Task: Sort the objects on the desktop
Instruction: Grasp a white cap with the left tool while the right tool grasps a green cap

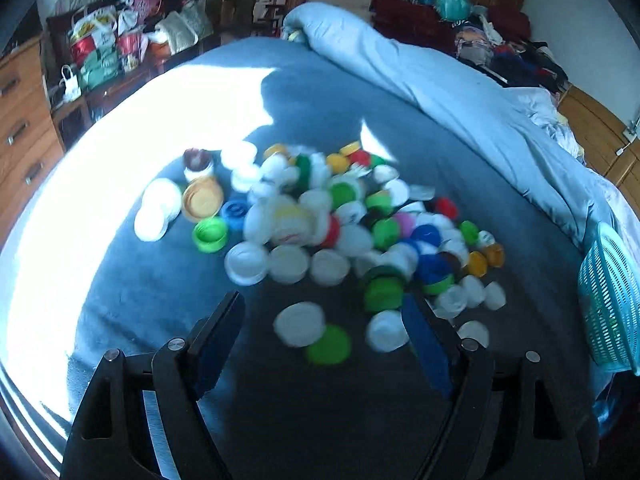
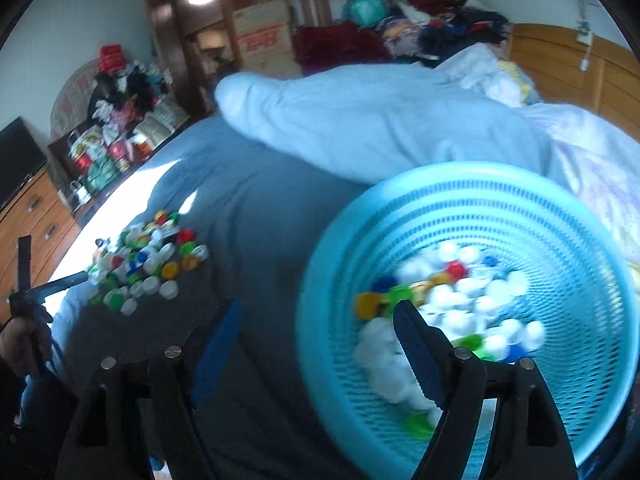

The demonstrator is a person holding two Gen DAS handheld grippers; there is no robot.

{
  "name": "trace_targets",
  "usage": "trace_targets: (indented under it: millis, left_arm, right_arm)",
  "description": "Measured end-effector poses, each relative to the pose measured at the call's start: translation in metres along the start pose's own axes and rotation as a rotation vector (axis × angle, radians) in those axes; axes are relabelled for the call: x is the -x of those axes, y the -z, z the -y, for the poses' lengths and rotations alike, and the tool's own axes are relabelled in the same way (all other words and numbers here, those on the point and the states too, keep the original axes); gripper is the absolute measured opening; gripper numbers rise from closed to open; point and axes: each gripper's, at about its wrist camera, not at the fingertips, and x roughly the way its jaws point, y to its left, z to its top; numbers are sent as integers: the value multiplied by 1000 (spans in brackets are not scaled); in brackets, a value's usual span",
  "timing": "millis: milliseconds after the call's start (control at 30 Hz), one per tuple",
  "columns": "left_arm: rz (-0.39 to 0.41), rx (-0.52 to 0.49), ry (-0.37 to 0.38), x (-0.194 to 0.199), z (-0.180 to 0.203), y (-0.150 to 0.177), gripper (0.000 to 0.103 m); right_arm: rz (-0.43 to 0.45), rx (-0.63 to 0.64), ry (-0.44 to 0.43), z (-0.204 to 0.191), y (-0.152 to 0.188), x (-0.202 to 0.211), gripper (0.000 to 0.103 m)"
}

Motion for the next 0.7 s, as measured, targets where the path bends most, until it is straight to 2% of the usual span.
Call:
trace_targets:
  millis: [133, 200, 267, 333, 467, 600, 700]
  left_arm:
    - [-12, 1, -6, -15, -10, 13, 75]
    - [-13, 23, -6, -21, -13, 15, 71]
    - [-25, 26, -10, -30, -15, 17, 44]
    - [-43, 24, 11, -36, -17, 20, 25]
    - [18, 1, -4, -24, -15, 20, 25]
    - [142, 43, -106, 2, -40, 15, 25]
    - [195, 96, -183, 11, -65, 16, 25]
  right_arm:
    - [-39, 61, -31, -39, 2, -20, 83]
    - [-59, 87, -40, -55, 3, -28, 83]
    - [-77, 109, -49, -68, 3, -34, 83]
    - [-97, 128, -59, -76, 3, -38, 82]
    - [-119, 162, -104, -103, 3, -45, 66]
    - [-148, 254, -210, -158, 4, -64, 66]
    - [-187, 327, -330, -213, 8, -92, 66]
